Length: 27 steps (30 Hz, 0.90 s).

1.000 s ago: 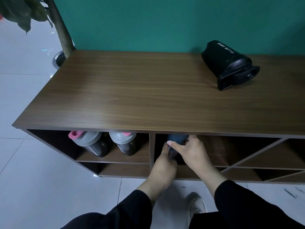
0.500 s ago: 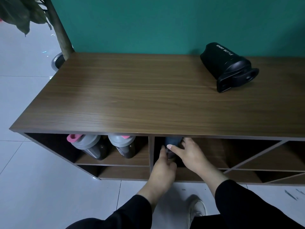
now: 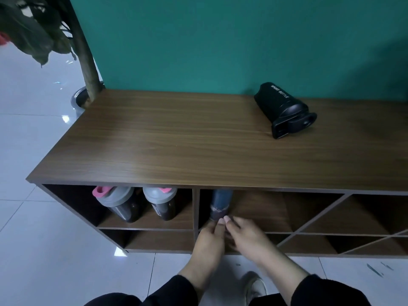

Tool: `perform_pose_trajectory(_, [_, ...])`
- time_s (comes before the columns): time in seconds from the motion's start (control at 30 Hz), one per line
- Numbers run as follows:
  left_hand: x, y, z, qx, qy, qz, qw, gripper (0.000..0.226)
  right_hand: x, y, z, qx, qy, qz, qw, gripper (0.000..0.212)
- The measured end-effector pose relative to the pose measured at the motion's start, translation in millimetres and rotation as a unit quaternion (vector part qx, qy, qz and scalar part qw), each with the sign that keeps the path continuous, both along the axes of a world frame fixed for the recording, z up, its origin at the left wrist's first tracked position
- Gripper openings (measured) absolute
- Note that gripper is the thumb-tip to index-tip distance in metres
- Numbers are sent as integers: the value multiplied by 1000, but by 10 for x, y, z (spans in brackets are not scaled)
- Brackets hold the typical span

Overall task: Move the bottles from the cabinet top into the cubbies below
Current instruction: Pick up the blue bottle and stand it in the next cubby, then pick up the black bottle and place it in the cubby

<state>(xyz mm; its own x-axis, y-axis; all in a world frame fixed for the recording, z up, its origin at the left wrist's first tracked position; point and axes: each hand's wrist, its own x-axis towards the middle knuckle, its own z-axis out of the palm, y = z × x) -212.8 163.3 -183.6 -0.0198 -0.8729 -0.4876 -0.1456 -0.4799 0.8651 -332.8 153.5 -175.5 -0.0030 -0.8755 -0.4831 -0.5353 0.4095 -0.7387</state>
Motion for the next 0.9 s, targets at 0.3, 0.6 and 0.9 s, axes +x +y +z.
perform_pose_trajectory(0.3, [150,182,1260,-364,-94,64,924,31,-272,310,1563,-318,-56,-139,936,15])
perform_pose_trajectory(0.6, [493,-1077,1236,-322,-402,-112,849,39,-1088,-1256,1621,-224,-53,-325,917,106])
perform_pose_trajectory(0.9, [478,-1161,1047,-348,-477,-118,799,52,-979,-1716,1526,-249,-80,-363,894,82])
